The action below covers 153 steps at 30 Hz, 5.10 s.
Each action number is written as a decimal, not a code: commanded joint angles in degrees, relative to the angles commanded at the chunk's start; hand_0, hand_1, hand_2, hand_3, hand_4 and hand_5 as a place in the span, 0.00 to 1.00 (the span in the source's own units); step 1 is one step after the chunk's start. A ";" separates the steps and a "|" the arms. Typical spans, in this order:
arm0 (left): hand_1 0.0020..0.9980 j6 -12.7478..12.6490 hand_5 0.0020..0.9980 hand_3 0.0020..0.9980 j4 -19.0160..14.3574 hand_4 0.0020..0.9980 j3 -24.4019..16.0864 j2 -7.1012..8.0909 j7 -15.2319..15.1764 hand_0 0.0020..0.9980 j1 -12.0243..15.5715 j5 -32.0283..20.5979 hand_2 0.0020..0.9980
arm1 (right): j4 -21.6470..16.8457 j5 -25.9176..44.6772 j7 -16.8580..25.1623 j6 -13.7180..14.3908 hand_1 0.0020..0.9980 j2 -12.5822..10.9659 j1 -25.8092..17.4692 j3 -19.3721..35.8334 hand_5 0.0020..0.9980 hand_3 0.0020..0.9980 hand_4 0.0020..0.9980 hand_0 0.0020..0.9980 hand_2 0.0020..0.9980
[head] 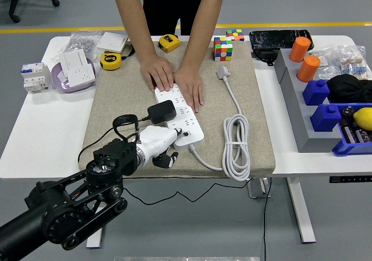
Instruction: Pick up the plug,place it near the board,insert it into the board,press the button
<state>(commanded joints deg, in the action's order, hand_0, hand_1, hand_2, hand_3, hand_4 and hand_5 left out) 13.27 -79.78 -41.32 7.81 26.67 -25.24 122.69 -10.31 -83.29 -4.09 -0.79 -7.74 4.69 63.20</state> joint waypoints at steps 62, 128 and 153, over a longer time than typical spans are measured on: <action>0.03 -5.79 0.11 0.69 -5.41 0.50 -4.09 1.22 -8.77 0.10 3.74 -12.12 0.16 | 0.00 -0.47 -0.06 0.01 0.72 0.05 0.03 0.53 0.57 0.61 0.89 0.81 0.69; 0.02 -4.94 0.05 0.73 0.35 0.44 -5.59 -1.02 -7.29 0.09 1.21 -5.65 0.16 | 0.00 -0.41 -0.07 0.00 0.72 0.06 0.10 0.49 0.57 0.61 0.89 0.81 0.69; 0.99 -20.40 0.21 0.85 22.42 1.00 -17.00 -7.81 -26.20 1.00 -4.35 -38.73 0.92 | 0.00 -0.17 -0.16 -0.15 0.72 0.05 -0.13 -0.58 0.57 0.61 0.89 0.81 0.69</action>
<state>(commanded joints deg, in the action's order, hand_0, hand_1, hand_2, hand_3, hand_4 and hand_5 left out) -7.13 -57.36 -58.32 0.00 0.46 -29.58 83.97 -10.31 -83.46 -4.25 -0.94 -7.69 4.57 62.62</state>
